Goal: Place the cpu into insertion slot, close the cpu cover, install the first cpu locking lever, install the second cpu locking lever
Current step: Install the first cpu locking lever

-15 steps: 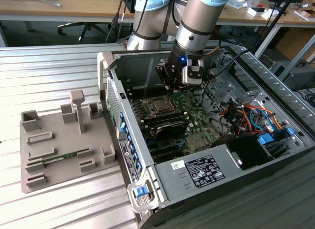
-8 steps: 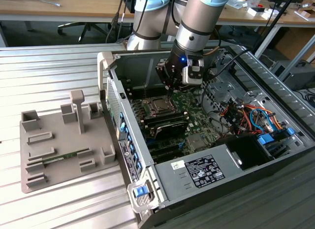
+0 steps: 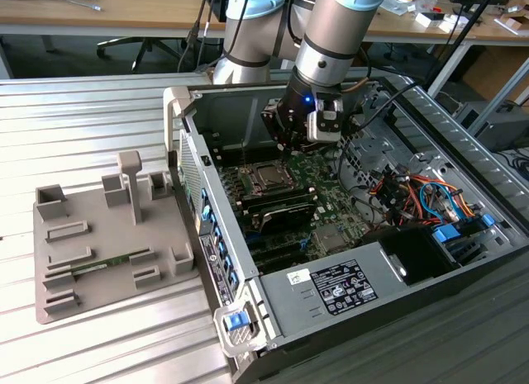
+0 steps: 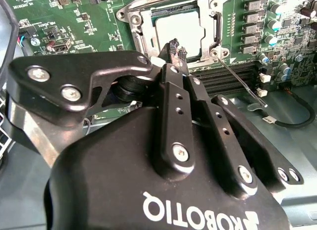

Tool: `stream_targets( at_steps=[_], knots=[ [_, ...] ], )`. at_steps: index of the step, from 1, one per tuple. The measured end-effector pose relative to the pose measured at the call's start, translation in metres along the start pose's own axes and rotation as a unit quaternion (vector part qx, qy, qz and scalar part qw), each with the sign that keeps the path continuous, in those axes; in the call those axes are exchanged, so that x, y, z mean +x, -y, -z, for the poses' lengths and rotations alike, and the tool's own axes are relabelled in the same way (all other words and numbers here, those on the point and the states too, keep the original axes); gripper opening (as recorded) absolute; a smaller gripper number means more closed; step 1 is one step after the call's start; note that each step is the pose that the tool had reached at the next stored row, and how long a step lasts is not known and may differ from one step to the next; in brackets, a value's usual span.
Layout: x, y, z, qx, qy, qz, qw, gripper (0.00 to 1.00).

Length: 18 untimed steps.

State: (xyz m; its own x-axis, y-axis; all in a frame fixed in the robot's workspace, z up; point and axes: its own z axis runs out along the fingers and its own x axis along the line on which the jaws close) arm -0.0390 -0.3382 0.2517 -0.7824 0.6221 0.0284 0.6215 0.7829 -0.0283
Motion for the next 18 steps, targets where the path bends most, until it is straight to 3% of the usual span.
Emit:
stream_targets(
  at_steps=[18],
  knots=[
    [0.0000,0.0000,0.0000,0.0005,0.0005,0.016,0.9999,0.10]
  ],
)
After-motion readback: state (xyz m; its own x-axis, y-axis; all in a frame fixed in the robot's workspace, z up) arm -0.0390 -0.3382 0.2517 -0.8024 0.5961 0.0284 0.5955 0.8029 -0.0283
